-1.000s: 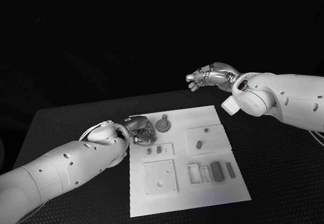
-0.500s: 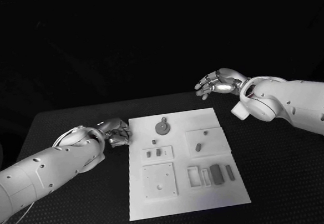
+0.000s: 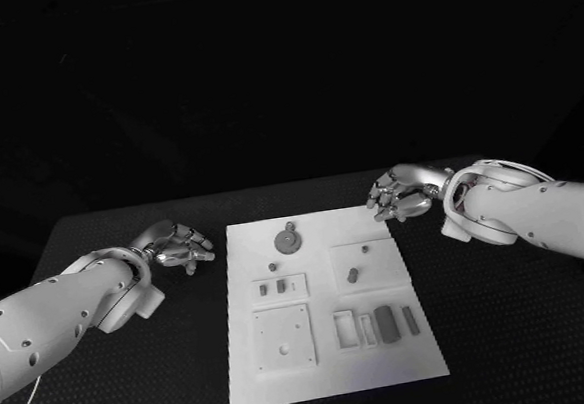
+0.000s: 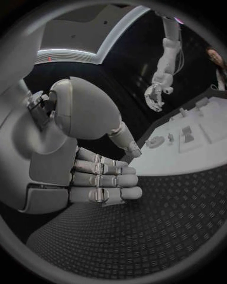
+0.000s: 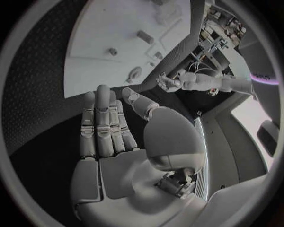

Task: Assemble the parts on the task board

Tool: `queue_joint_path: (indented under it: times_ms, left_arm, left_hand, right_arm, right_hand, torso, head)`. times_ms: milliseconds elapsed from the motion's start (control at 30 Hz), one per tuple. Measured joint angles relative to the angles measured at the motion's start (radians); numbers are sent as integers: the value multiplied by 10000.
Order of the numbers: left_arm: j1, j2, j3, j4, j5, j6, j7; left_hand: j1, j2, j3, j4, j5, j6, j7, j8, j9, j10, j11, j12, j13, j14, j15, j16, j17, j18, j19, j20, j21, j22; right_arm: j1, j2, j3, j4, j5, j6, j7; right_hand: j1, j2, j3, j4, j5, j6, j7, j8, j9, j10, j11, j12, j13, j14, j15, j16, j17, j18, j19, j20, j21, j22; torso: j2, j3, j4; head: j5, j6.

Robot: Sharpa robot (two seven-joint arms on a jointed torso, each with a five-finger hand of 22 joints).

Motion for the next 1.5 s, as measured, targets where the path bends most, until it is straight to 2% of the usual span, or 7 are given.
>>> queue_joint_path:
  times_ms: [133, 200, 333, 567, 1200, 1367, 1500]
  left_arm:
    - [-3, -120, -4, 344, 1384, 98, 336]
    - [-3, -145, -4, 485, 1994, 121, 519]
    - [-3, -189, -4, 678, 2781, 143, 780]
    - [-4, -180, -4, 798, 3291, 167, 1013]
    - [-5, -217, -5, 885, 3722, 206, 1157]
    - [-5, -228, -5, 897, 3750, 232, 1154]
    - [-5, -255, -5, 898, 3764, 251, 1146]
  left_hand:
    - [-157, 53, -214, -117, 0, -88, -80, 60, 0, -569, 226, -65, -169, -96, 238, -794, -308, 39, -196, 164, -687, -567]
    - [-227, 122, -269, -172, 0, -234, -92, 60, -5, -966, 288, -66, -364, -217, 359, -1201, -424, 57, -320, 286, -1004, -827]
    - [-232, 128, -281, -184, 0, -235, -92, 59, -11, -1046, 286, -66, -504, -193, 409, -1482, -471, 58, -336, 303, -1210, -1029]
    - [-273, 169, -349, -199, 0, -250, -77, 59, -11, -991, 340, -66, -555, -156, 446, -1573, -443, 54, -294, 345, -1262, -1114]
    - [-443, 100, -516, -171, 0, -395, 69, 59, -58, -987, 341, -66, -677, -84, 443, -1787, -373, 16, -222, 343, -1451, -1240]
    - [-483, 141, -515, -171, 0, -431, 105, 59, -70, -1026, 379, -66, -711, -84, 444, -1831, -345, -34, -222, 343, -1491, -1260]
    - [-483, 141, -569, -171, 0, -467, 141, 59, -70, -1041, 393, -66, -721, -84, 443, -1871, -342, -20, -222, 343, -1491, -1261]
  right_arm:
    - [-183, -24, -108, 186, -1142, -170, -194]
    - [-292, 14, -157, 277, -1654, -290, -307]
    - [-499, 217, -325, 318, -2466, -545, -523]
    - [-696, 434, -425, 284, -3319, -833, -816]
    - [-776, 835, -466, 137, -3996, -1332, -1372]
    - [-777, 834, -511, 90, -4087, -1284, -1456]
    - [-760, 840, -533, 82, -4161, -1267, -1501]
  right_hand:
    - [-80, -157, -37, 37, 0, 119, -9, 24, -4, 21, -20, -383, -44, 244, -33, 560, 294, 1, 481, -173, 176, 93]
    - [-179, -258, -37, 37, 0, 121, -9, 24, -30, -250, 131, -730, -148, 365, 47, 798, 402, 0, 525, -217, 176, 104]
    - [-209, -368, 27, 101, 0, 126, -6, 24, -78, -382, 200, -1209, -239, 549, 197, 1324, 621, 1, 882, -325, 319, 197]
    - [-249, -486, 59, 134, 0, 178, -32, 24, -116, -182, 218, -1544, -239, 583, 165, 1744, 738, 0, 1063, -433, 393, 347]
    - [-249, -485, 114, 188, 0, 178, -34, -18, -166, 139, 183, -1902, -213, 555, 137, 2014, 697, 0, 1153, -522, 509, 590]
    - [-92, -34, 169, 71, 0, 394, -144, -17, -154, 430, 105, -1938, -125, 474, 56, 2069, 640, 0, 1154, -523, 509, 703]
    - [-70, -13, 168, 71, 0, 514, -176, 52, -126, 555, 88, -1990, -85, 473, 55, 2148, 615, 0, 1154, -523, 565, 798]
  torso:
    - [-3, 8, -16]
    - [-2, 19, -17]
    - [9, 32, -17]
    - [21, 33, -7]
    - [23, 7, 10]
    - [23, 3, 6]
    - [22, 1, 0]
  head:
    - [-77, 75]
    - [-110, 105]
    - [-174, 132]
    - [-222, 97]
    - [-66, -40]
    - [-57, -70]
    - [-57, -87]
